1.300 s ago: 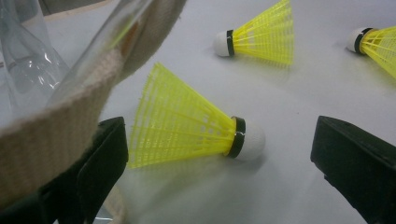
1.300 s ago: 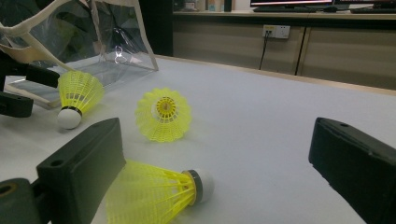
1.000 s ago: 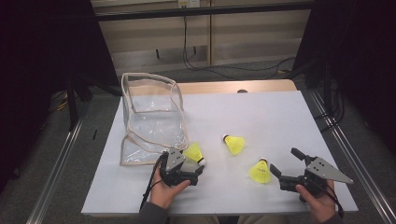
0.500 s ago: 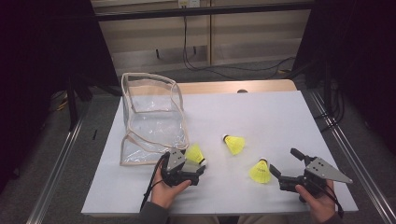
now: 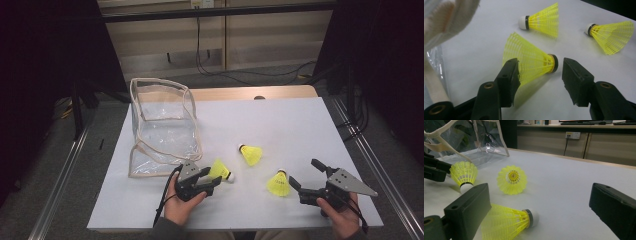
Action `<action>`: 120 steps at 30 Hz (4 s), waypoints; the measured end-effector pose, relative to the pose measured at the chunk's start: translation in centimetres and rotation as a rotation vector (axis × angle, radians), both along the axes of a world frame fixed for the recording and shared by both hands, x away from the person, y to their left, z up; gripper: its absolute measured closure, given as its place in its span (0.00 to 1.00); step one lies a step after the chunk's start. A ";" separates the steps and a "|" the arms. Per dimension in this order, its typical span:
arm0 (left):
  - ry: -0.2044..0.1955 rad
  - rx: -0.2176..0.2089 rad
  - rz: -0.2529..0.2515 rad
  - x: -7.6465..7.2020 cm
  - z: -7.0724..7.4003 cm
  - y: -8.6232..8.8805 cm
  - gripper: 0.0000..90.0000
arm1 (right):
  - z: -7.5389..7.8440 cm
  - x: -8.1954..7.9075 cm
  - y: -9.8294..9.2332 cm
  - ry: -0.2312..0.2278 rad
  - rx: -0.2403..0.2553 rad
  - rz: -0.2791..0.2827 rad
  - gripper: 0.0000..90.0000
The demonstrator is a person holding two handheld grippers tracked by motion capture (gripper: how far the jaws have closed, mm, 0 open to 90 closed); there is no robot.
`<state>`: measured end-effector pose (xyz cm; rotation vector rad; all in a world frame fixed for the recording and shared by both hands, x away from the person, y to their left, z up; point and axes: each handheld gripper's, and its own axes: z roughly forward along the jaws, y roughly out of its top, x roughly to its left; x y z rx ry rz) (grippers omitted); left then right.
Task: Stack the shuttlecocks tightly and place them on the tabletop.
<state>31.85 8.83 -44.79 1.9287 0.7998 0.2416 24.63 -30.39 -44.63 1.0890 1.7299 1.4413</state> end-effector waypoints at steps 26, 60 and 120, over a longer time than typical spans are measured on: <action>0.016 -0.042 -0.106 0.2 -0.2 -2.7 0.64 | 0.0 0.0 -0.2 0.001 0.005 -0.003 0.03; 0.040 -0.088 -0.028 1.3 3.0 -4.7 0.98 | 0.1 -0.2 -0.2 -0.002 0.018 -0.008 0.03; 0.026 -0.026 0.277 9.5 4.6 -10.0 0.98 | 0.1 -0.2 -0.4 -0.006 0.018 0.000 0.03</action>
